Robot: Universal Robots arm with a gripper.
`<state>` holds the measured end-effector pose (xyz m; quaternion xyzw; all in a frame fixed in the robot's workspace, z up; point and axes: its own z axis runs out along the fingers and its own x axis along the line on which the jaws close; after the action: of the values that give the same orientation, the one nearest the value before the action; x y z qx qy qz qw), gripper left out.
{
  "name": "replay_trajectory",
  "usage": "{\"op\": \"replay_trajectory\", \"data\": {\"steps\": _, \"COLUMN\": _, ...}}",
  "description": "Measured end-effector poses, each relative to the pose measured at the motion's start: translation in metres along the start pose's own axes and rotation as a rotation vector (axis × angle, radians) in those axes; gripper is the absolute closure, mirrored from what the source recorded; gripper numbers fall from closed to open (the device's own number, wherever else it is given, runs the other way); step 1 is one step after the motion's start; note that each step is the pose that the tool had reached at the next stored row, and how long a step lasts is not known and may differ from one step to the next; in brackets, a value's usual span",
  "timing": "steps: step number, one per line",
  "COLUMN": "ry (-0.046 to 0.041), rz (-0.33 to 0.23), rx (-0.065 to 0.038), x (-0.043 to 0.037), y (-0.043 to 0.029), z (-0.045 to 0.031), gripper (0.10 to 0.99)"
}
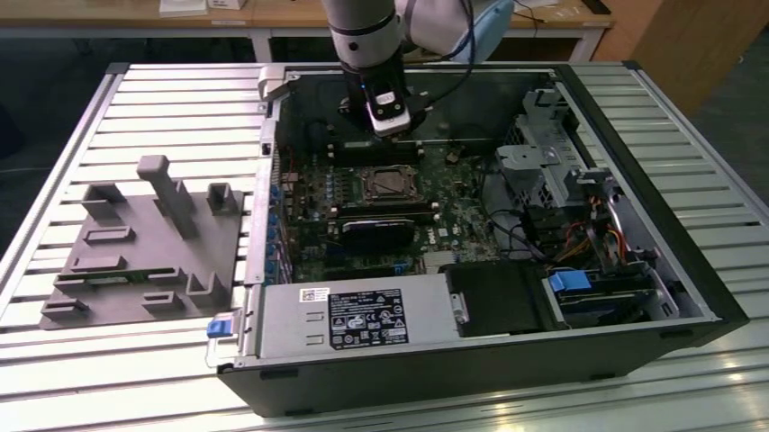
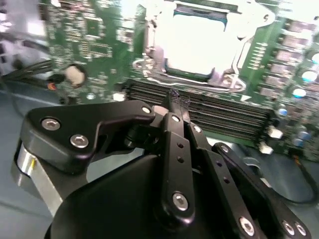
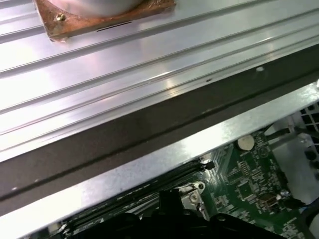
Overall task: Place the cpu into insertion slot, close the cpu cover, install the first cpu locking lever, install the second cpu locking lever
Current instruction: 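Install the first cpu locking lever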
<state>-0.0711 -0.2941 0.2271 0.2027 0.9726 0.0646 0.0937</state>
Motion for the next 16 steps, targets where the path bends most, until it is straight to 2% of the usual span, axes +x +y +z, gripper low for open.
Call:
{"op": "replay_trajectory", "data": {"steps": 6, "ry": 0.0973, "rz": 0.009, "rx": 0.044, "x": -0.0058, "y": 0.0011, "z": 0.0016, "gripper": 0.984}}
{"op": "replay_trajectory", "data": {"steps": 7, "ry": 0.1124, "rz": 0.011, "rx": 0.051, "x": -0.0068, "y": 0.0009, "z": 0.0018, "gripper": 0.984}}
{"op": "replay_trajectory", "data": {"steps": 8, "ry": 0.1236, "rz": 0.012, "rx": 0.057, "x": -0.0075, "y": 0.0004, "z": 0.0019, "gripper": 0.984}}
{"op": "replay_trajectory", "data": {"steps": 9, "ry": 0.1310, "rz": 0.012, "rx": 0.062, "x": -0.0079, "y": -0.0003, "z": 0.0019, "gripper": 0.984}}
{"op": "replay_trajectory", "data": {"steps": 10, "ry": 0.1341, "rz": 0.012, "rx": 0.066, "x": -0.0084, "y": -0.0014, "z": 0.0017, "gripper": 0.984}}
{"op": "replay_trajectory", "data": {"steps": 16, "ry": 0.1311, "rz": 0.011, "rx": 0.076, "x": -0.0124, "y": -0.0103, "z": 0.0010, "gripper": 0.984}}
